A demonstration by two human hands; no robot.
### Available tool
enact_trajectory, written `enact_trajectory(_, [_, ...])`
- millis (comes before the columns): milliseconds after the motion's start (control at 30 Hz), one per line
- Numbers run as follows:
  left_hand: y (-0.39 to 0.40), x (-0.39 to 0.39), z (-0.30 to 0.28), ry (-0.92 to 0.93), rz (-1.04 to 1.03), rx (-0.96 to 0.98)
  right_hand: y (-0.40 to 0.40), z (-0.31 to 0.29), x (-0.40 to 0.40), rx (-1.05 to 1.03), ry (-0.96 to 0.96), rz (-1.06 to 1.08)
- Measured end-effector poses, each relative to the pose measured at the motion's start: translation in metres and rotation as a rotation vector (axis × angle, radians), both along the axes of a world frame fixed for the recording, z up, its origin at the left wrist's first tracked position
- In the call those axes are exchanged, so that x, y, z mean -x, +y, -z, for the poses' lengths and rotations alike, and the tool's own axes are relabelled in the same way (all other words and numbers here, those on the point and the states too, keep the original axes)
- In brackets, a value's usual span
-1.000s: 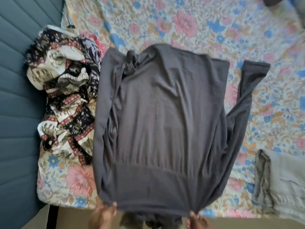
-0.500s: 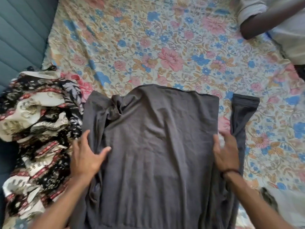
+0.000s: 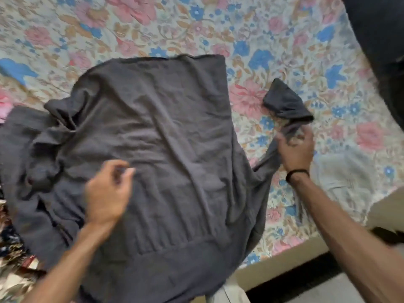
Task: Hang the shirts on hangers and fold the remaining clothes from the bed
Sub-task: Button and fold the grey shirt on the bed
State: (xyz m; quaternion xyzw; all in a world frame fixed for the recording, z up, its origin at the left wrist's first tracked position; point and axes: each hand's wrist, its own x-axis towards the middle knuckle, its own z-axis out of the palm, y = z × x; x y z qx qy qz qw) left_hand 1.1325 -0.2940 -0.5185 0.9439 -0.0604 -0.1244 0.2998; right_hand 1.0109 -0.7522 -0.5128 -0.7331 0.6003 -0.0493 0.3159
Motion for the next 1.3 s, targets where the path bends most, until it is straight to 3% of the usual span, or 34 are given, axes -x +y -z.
enact_trajectory(67, [-0.120, 0.007, -0.041, -0.069, 0.289, 0.174, 0.047, 0.000, 0.044, -0.199, -0.065, -0.012])
enact_trajectory(133, [-0.190, -0.002, -0.024, 0.024, 0.655, 0.204, 0.085, 0.003, 0.076, -0.282, -0.108, -0.102])
enact_trajectory(200, [-0.254, -0.013, -0.008, 0.083, 1.028, 0.065, 0.101, 0.011, 0.084, -0.262, -0.117, -0.229])
enact_trajectory(267, [-0.307, -0.013, -0.010, 0.218, 1.396, -0.201, 0.105, 0.013, 0.090, -0.157, -0.143, -0.266])
enact_trajectory(367, [-0.354, 0.002, -0.003, 0.312, 1.605, -0.445, 0.094, 0.005, 0.114, -0.054, -0.225, -0.017])
enact_trajectory(467, [-0.374, 0.034, -0.010, 0.106, 1.608, -0.413, 0.091, -0.002, 0.151, -0.048, -0.269, 0.342])
enact_trajectory(533, [-0.373, 0.058, -0.006, -0.023, 1.589, -0.431, 0.097, 0.000, 0.158, -0.203, -0.277, 0.559])
enact_trajectory(567, [-0.368, 0.067, -0.001, -0.034, 1.566, -0.423, 0.099, 0.001, 0.158, -0.287, -0.247, 0.559])
enact_trajectory(633, [-0.358, 0.077, 0.008, -0.028, 1.475, -0.339, 0.100, 0.005, 0.157, -0.378, -0.176, 0.381])
enact_trajectory(700, [-0.354, 0.067, 0.013, 0.000, 1.328, -0.193, 0.095, 0.011, 0.157, -0.373, -0.169, 0.336])
enact_trajectory(733, [-0.355, 0.056, 0.012, -0.012, 1.234, -0.148, 0.092, 0.009, 0.162, -0.322, -0.161, 0.360])
enact_trajectory(800, [-0.362, 0.001, 0.006, -0.170, 1.004, -0.235, 0.089, 0.009, 0.162, -0.093, -0.102, 0.381])
enact_trajectory(867, [-0.370, -0.071, 0.005, -0.275, 0.734, -0.315, 0.085, 0.006, 0.148, 0.198, -0.053, 0.157])
enact_trajectory(933, [-0.381, -0.135, 0.000, -0.175, 0.585, -0.382, 0.079, 0.005, 0.117, 0.275, -0.180, -0.211])
enact_trajectory(1033, [-0.408, -0.183, -0.019, 0.013, 0.563, -0.524, 0.067, 0.013, 0.063, 0.111, -0.220, -0.510])
enact_trajectory(1133, [-0.427, -0.203, -0.030, 0.065, 0.613, -0.640, 0.061, 0.031, 0.037, 0.071, 0.030, -0.642])
enact_trajectory(1200, [-0.433, -0.214, -0.033, 0.113, 0.644, -0.737, 0.057, 0.038, 0.037, 0.053, 0.139, -0.667])
enact_trajectory(1300, [-0.436, -0.226, -0.031, 0.365, 0.771, -0.906, 0.053, 0.036, 0.047, 0.027, 0.224, -0.647])
